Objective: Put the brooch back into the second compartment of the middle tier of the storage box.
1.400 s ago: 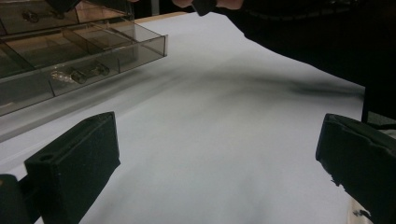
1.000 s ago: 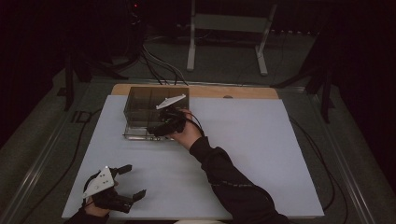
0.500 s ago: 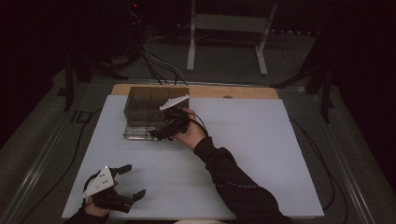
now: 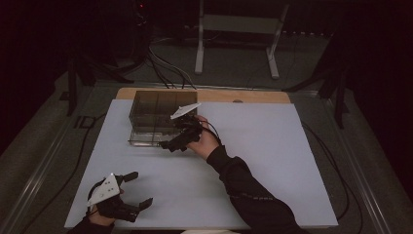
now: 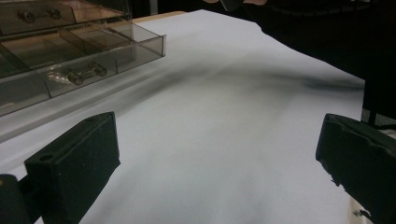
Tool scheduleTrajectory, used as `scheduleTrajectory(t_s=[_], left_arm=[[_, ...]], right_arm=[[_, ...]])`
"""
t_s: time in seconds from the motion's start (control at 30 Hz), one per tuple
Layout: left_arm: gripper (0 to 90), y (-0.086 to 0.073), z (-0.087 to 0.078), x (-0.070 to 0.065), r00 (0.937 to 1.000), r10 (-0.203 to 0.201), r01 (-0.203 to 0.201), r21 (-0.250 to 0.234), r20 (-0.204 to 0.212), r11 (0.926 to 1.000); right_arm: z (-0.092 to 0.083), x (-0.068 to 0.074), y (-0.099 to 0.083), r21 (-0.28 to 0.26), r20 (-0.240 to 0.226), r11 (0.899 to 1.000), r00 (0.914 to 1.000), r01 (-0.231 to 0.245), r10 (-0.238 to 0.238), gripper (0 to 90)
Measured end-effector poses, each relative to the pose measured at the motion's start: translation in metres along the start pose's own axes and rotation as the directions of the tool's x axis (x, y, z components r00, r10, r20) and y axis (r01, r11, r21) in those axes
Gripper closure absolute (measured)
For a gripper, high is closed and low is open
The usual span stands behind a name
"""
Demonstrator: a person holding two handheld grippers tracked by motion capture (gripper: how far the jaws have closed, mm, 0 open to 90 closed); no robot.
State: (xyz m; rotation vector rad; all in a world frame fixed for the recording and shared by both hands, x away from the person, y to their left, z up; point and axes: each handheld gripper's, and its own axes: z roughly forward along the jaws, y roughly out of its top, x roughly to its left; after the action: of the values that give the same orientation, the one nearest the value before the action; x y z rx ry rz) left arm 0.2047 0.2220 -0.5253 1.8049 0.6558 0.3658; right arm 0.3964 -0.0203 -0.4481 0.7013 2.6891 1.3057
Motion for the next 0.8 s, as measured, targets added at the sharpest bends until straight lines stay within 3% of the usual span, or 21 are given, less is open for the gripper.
scheduleTrajectory(t_s=[0.37, 0.8], left_arm=[[0.6, -0.001, -0.001, 0.0, 1.0, 0.002, -0.002, 0.006, 0.003, 1.0], [0.6, -0.001, 0.0, -0.001, 1.0, 0.001, -0.001, 0.004, 0.001, 1.0]], right_arm=[[-0.016, -0.002, -0.012, -0.022, -0.001, 1.0, 1.0, 0.001, -0.001, 0.0], [-0.049, -0.003, -0.044, -0.049, 0.012, 0.999, 0.9998, 0.013, -0.013, 0.0]])
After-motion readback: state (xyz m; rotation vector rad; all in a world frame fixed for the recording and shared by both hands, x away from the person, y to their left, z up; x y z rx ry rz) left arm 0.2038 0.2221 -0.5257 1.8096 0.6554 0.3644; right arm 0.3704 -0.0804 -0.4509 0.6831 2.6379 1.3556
